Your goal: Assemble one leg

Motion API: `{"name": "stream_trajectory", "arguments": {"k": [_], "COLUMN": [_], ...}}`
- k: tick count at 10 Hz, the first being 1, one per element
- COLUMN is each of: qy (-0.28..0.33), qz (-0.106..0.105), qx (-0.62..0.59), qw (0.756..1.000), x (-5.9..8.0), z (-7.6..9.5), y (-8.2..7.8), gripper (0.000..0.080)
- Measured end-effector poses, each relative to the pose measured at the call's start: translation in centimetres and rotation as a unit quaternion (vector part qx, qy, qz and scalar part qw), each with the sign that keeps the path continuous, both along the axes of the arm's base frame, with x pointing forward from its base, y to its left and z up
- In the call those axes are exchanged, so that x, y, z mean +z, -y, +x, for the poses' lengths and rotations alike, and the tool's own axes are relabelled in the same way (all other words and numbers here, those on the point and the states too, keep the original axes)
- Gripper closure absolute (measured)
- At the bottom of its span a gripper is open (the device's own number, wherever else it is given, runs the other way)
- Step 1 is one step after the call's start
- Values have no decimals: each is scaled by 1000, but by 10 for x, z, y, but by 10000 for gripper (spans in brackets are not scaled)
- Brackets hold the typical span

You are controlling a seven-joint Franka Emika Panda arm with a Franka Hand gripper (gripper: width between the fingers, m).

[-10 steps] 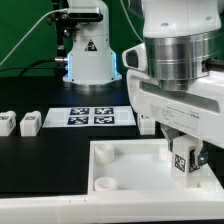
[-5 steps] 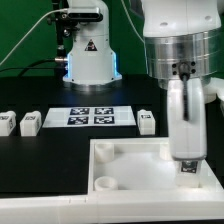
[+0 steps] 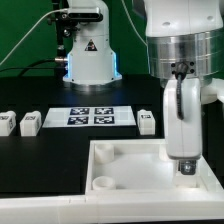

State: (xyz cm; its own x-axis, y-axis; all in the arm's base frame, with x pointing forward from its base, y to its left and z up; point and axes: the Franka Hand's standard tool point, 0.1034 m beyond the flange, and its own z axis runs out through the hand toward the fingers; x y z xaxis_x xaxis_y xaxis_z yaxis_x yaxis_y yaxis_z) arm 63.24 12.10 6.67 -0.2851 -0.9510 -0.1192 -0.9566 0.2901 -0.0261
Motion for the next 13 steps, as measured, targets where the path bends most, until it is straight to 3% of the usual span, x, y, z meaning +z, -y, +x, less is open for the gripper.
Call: {"name": "stream_trajectory", "arguments": {"k": [2, 4, 6, 8, 9, 10, 11, 12, 13], "qy": [12, 27, 37, 50, 53, 58, 58, 57, 54], "qz": [4, -21, -26, -33, -60, -69, -69, -68, -64], "qx": [71, 298, 397, 523, 649, 685, 682, 662, 607], "qw": [997, 954, 917, 850, 757, 722, 726, 744, 790], "x": [11, 8, 7, 7, 7, 8, 8, 8, 8], "z": [0, -2, -2, -2, 3, 5, 5, 5, 5], "y": [2, 3, 4, 6, 7, 7, 8, 8, 7], "gripper": [156, 151, 151, 151, 151, 151, 265, 265, 445]}}
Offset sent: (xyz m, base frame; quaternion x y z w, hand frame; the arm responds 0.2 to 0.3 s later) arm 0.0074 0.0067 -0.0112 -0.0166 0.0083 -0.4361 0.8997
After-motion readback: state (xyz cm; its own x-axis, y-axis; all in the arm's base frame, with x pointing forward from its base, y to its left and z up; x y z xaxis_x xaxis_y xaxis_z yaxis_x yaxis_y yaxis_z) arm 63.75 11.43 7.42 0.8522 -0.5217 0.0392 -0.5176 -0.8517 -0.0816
